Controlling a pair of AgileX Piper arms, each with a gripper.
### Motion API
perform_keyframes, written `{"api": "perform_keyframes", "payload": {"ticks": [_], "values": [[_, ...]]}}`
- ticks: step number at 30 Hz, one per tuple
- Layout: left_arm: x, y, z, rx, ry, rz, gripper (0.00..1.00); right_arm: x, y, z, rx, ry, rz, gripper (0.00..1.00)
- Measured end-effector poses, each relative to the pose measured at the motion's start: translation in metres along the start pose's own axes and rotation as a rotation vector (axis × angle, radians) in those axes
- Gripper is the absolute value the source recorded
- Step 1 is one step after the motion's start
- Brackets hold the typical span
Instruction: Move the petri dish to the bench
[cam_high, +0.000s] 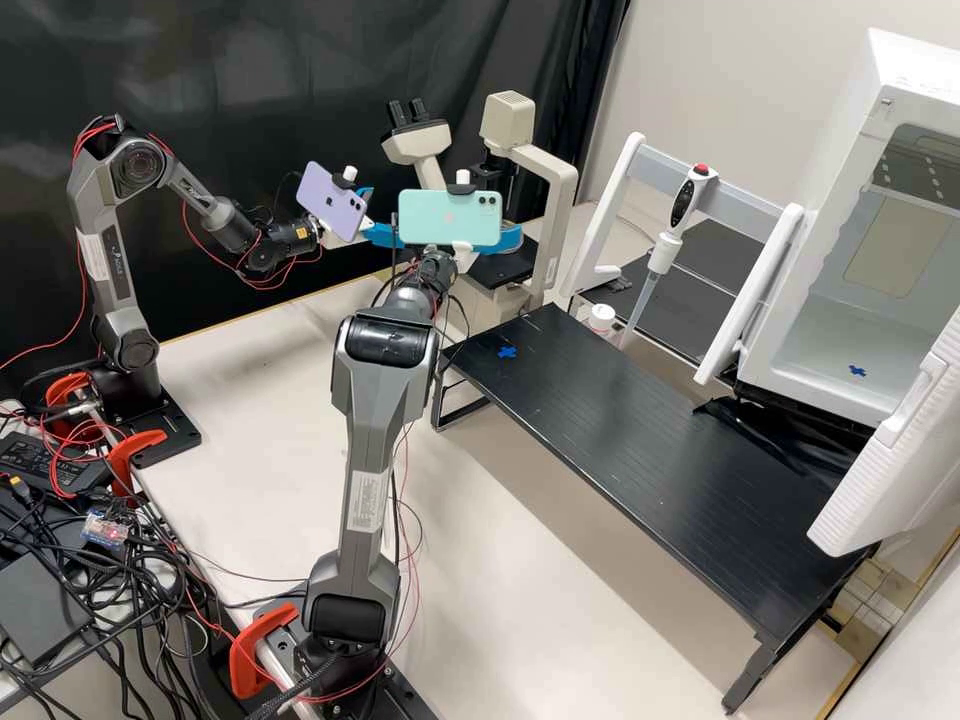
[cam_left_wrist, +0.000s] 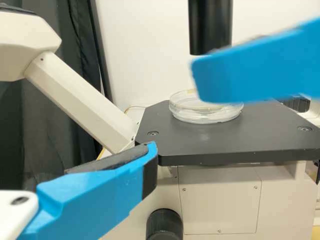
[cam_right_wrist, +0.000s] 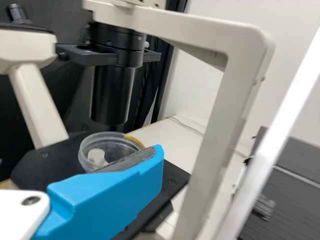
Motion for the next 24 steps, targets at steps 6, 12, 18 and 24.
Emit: {"api": "perform_keyframes", "payload": {"ticks": [6, 12, 18, 24], "values": [[0.0, 0.0, 0.0, 0.0, 0.0, 0.0, 1.0, 0.033, -0.001, -0.001, 0.059, -0.058, 0.005, 1.0], [0.0, 0.0, 0.0, 0.0, 0.0, 0.0, 1.0, 0.062, -0.013, 0.005, 0.03, -0.119, -0.004, 1.0], [0.0, 0.0, 0.0, 0.0, 0.0, 0.0, 1.0, 0.081, -0.025, 0.012, 0.024, -0.167, -0.014, 1.0], [0.0, 0.0, 0.0, 0.0, 0.0, 0.0, 1.0, 0.092, -0.039, 0.016, 0.049, -0.2, -0.037, 1.0]]}}
